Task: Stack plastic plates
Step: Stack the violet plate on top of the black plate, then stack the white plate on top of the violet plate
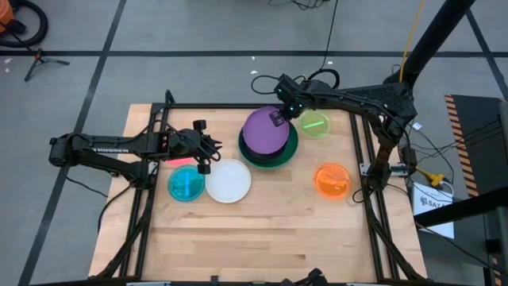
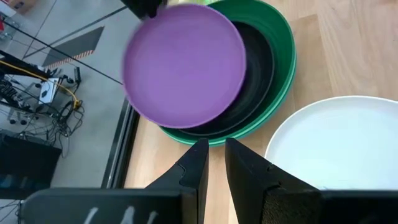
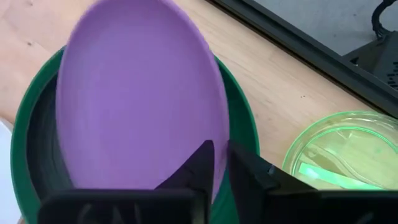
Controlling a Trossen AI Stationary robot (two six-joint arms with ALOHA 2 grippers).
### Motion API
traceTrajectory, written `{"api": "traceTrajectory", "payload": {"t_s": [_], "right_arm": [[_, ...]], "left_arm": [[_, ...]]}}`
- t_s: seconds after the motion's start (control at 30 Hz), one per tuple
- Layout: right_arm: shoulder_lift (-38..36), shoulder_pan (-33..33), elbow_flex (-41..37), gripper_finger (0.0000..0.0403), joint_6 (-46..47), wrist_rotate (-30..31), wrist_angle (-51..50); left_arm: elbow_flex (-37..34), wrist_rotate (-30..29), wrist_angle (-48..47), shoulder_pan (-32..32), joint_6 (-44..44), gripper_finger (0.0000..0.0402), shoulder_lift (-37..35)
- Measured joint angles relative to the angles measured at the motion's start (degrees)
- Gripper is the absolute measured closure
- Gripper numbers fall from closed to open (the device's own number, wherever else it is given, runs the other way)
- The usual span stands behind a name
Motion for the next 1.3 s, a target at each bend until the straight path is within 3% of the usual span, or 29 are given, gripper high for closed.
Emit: {"api": "traceTrajectory", "payload": {"t_s": [0.27,0.4,0.73,1.0,1.3], "right_arm": [[0.0,0.0,0.0,0.0305,-0.2,-0.4,-0.1],[-0.3,1.3,0.0,0.0289,-4.5,-0.2,-0.6],[-4.1,11.8,0.0,0.0293,-17.2,0.1,11.7],[-4.7,18.4,-0.4,0.0293,-23.9,3.2,18.4],[-8.4,21.4,-15.1,0.0293,-22.2,1.2,32.6]], "left_arm": [[0.0,0.0,0.0,0.0,-0.5,0.0339,0.0],[0.0,0.0,-0.3,0.0,-1.8,0.0339,0.0],[0.0,0.5,-5.6,0.0,-7.2,0.0339,0.0],[0.0,5.2,-9.2,-0.2,-13.9,0.0339,0.0],[-1.7,5.5,-10.2,-4.3,-19.1,0.0339,0.0]]}}
